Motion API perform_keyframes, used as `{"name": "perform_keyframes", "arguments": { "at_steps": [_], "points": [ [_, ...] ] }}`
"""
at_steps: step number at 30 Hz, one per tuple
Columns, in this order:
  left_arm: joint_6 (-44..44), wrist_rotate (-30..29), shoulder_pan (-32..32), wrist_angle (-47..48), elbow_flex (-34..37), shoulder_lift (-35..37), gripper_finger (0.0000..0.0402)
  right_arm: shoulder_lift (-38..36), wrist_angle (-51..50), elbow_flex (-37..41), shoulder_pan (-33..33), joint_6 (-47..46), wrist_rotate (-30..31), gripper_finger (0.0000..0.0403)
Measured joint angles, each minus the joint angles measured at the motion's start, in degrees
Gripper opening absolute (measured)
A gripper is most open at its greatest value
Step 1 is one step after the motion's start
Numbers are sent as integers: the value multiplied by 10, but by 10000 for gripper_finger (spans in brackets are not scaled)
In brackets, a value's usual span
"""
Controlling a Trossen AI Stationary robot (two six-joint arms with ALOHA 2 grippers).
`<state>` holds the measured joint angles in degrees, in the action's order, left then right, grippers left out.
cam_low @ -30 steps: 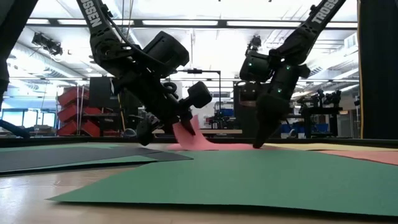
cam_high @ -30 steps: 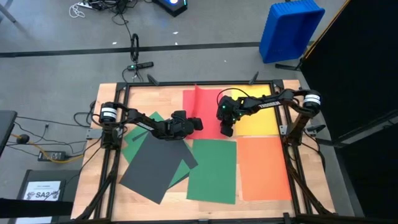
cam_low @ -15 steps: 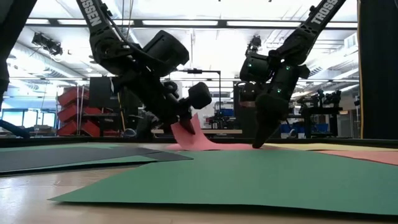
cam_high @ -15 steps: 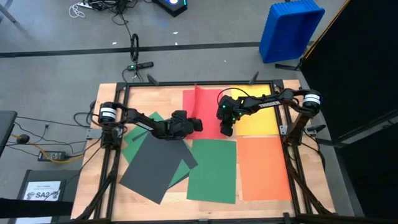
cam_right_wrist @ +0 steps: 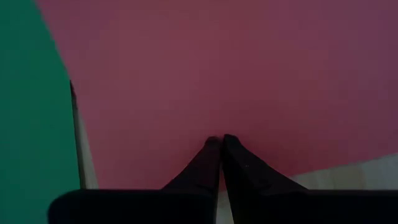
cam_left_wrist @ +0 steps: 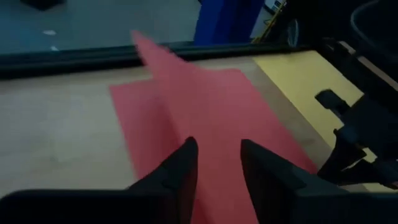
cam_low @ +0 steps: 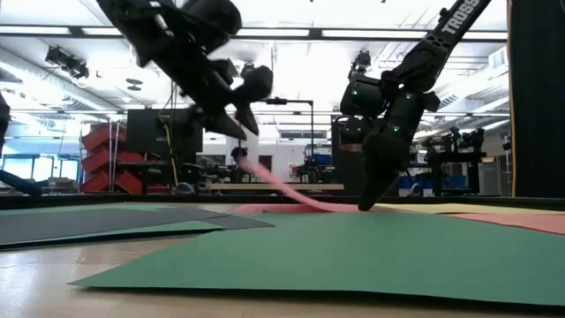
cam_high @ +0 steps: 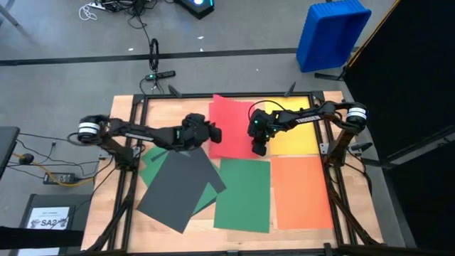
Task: Organize paper
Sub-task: Stack the pink colored paper on top of the pink colored papers
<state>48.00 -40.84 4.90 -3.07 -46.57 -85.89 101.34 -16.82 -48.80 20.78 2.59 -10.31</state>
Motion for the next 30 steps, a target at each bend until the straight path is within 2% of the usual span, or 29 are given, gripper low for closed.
{"name": "perform_keyframes", "arguments": {
  "at_steps": [4, 12, 25, 30],
  "points": [
    [0, -13, 0, 50, 0, 39, 122, 0, 0, 0, 0, 0, 0, 0],
    [0, -10, 0, 115, 0, 46, 122, 0, -1, 0, 0, 0, 0, 0],
    [-57, -8, 6, 120, 0, 40, 122, 0, -17, 0, 33, -42, -8, 0],
    [-73, 15, 22, 120, 0, 23, 122, 0, -23, 0, 40, -58, -6, 0]
  ]
}}
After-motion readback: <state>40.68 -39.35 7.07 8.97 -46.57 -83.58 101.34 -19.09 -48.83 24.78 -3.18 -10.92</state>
